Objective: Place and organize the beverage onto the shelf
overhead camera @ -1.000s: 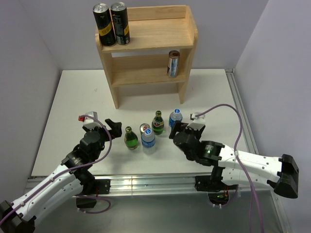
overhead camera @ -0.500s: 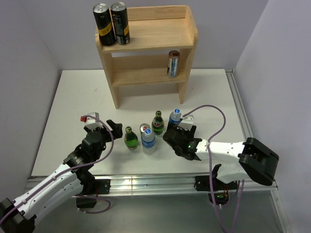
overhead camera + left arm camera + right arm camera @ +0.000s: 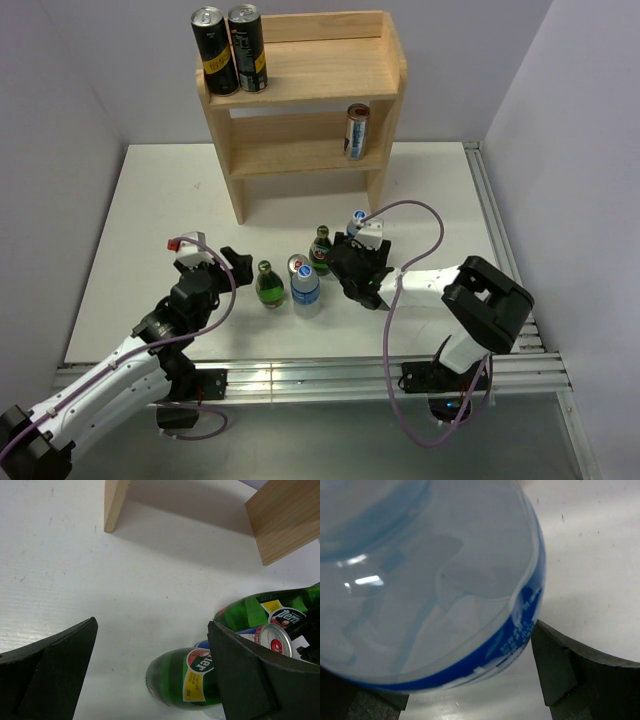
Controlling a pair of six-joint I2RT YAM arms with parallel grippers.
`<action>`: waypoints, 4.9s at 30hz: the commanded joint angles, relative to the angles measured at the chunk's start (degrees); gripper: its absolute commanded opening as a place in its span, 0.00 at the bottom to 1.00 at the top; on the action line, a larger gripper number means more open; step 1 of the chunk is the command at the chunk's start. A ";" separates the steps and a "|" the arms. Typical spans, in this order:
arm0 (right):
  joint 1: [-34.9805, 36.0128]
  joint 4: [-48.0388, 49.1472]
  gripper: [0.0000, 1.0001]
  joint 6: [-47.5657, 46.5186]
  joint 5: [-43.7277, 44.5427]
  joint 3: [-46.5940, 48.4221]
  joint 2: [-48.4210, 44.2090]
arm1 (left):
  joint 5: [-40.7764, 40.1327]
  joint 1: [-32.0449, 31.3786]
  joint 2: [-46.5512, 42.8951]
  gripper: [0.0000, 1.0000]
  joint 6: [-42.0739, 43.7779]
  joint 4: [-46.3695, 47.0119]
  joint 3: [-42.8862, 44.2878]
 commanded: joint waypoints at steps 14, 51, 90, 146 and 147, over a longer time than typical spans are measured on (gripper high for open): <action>-2.18 9.78 0.88 -2.25 8.95 3.46 8.17 | 0.25 -0.24 1.94 0.99 0.78 2.87 -0.24; 3.10 -7.00 0.00 -27.88 4.86 29.42 -19.80 | 0.34 -0.24 5.20 0.99 1.13 5.24 0.55; -21.60 -21.24 0.00 -39.25 -15.73 102.50 19.68 | 1.39 -0.24 5.11 0.99 1.66 5.86 0.20; -20.20 -17.55 0.97 -32.92 -15.30 80.28 12.30 | 1.31 -0.24 4.85 0.99 1.75 6.04 0.11; -20.03 -17.55 0.97 -32.92 -15.21 79.66 11.52 | 1.31 -0.24 4.76 0.99 1.75 5.95 0.02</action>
